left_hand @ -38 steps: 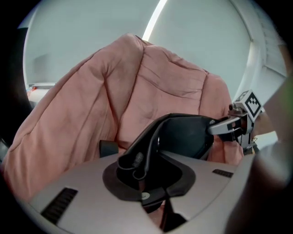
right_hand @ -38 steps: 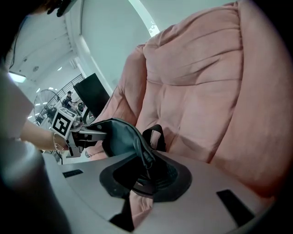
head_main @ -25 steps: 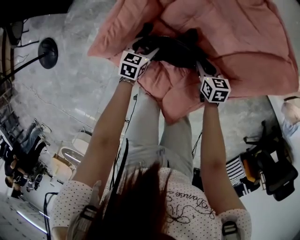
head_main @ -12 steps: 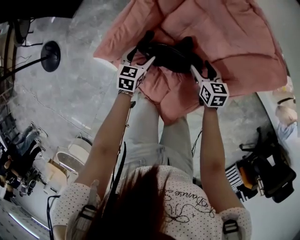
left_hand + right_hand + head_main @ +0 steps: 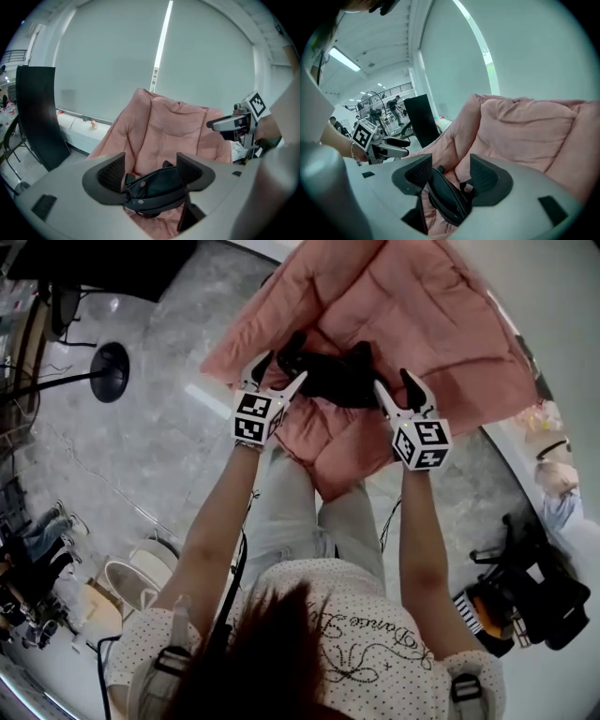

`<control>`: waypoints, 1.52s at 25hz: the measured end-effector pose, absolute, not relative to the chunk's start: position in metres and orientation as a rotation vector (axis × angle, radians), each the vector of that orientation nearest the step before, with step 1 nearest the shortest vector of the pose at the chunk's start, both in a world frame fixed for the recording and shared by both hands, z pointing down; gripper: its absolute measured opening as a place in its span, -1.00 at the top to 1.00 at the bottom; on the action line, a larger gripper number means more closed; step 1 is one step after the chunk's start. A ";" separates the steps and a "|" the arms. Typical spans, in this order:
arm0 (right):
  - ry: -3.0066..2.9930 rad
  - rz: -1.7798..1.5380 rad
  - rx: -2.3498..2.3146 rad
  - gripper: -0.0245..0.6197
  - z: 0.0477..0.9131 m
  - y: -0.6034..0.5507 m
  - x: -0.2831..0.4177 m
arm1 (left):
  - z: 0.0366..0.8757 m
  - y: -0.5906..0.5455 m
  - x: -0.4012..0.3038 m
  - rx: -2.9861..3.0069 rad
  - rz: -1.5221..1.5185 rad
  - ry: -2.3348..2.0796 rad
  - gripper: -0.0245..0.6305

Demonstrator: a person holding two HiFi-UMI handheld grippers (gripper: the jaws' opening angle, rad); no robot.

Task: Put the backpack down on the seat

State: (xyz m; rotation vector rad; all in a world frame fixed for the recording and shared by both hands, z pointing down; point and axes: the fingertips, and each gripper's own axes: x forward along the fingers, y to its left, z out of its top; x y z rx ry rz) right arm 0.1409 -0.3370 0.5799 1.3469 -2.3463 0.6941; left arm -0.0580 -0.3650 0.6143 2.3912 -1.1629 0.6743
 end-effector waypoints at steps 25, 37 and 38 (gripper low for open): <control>-2.562 0.166 1.533 0.89 0.350 -0.319 0.129 | 0.365 -0.345 -0.031 2.731 0.196 -1.175 0.92; -2.599 0.179 1.637 0.89 0.304 -0.319 0.132 | 0.332 -0.341 -0.017 2.814 0.213 -1.188 0.92; -2.599 0.175 1.637 0.89 0.304 -0.319 0.132 | 0.331 -0.342 -0.017 2.814 0.212 -1.190 0.92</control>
